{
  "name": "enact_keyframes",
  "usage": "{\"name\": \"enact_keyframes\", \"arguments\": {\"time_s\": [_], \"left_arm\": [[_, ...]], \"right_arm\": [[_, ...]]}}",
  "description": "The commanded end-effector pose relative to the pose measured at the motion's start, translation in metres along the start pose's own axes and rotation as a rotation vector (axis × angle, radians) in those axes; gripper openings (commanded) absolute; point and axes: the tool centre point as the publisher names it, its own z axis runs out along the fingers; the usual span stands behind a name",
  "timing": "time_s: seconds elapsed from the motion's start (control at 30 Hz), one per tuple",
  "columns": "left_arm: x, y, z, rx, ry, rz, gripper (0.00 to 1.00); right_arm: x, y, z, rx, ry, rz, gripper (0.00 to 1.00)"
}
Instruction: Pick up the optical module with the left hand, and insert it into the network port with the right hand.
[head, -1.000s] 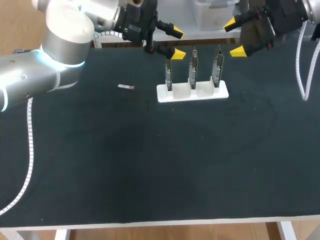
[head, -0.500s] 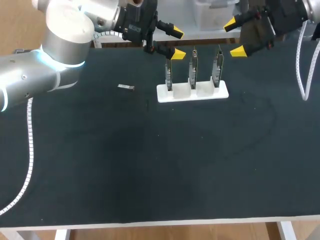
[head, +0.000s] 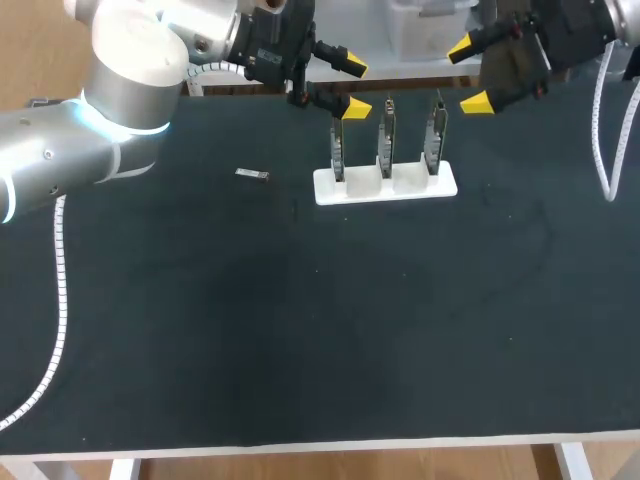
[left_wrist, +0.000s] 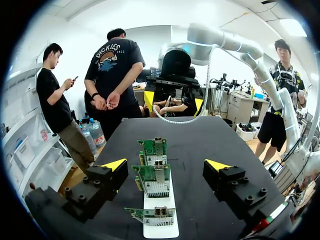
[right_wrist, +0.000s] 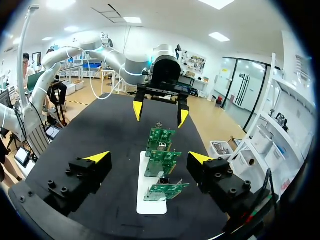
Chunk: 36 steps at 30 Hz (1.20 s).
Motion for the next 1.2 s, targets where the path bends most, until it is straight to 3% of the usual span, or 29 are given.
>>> {"name": "enact_keyframes", "arguments": {"time_s": [0.03,0.73,1.2], "left_arm": [[-0.001,0.002,0.001,0.005,0.003,0.001,1.0],[-0.001,0.002,0.001,0.005,0.003,0.001,1.0],[-0.001,0.002,0.001,0.005,0.003,0.001,1.0]], "right_arm": [[-0.001,0.002,0.0,0.004,0.002,0.0,1.0],[-0.004,0.001,-0.005,0.008,0.012,0.008,1.0],[-0.002,0.02,-0.015,0.041,0.005,0.03,1.0]]}}
